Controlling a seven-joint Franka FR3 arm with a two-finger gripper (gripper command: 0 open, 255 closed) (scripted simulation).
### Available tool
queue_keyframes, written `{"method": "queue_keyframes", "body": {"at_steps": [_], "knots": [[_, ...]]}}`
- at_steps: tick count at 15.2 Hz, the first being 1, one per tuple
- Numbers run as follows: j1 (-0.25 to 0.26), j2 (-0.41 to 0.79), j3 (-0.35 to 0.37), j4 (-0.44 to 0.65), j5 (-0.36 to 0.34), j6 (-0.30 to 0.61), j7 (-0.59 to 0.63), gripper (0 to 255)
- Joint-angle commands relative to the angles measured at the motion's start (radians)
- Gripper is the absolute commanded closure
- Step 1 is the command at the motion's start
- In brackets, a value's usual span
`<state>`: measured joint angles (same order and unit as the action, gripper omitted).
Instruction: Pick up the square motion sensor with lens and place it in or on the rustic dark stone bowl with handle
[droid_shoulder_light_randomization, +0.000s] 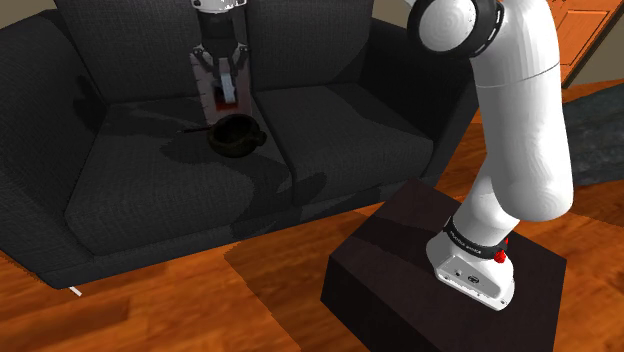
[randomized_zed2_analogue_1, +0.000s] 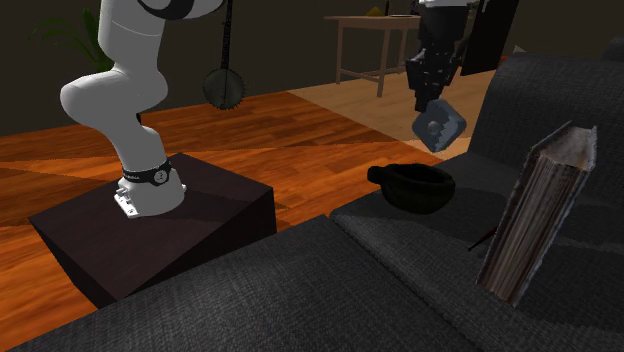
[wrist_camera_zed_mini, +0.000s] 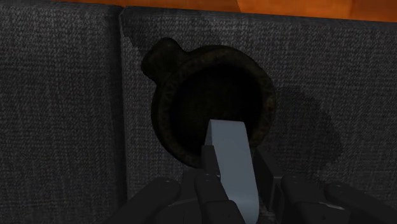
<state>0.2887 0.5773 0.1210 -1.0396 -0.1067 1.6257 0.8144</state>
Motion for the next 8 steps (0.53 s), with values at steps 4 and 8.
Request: {"method": "queue_keyframes", "body": {"at_steps": [4,8], "knots": [[0.002,-0.010,0.001,-0.076,-0.001,0.065,0.012,255],[-0.002,-0.018,0.001,-0.141,-0.001,0.123,0.015,255]]}}
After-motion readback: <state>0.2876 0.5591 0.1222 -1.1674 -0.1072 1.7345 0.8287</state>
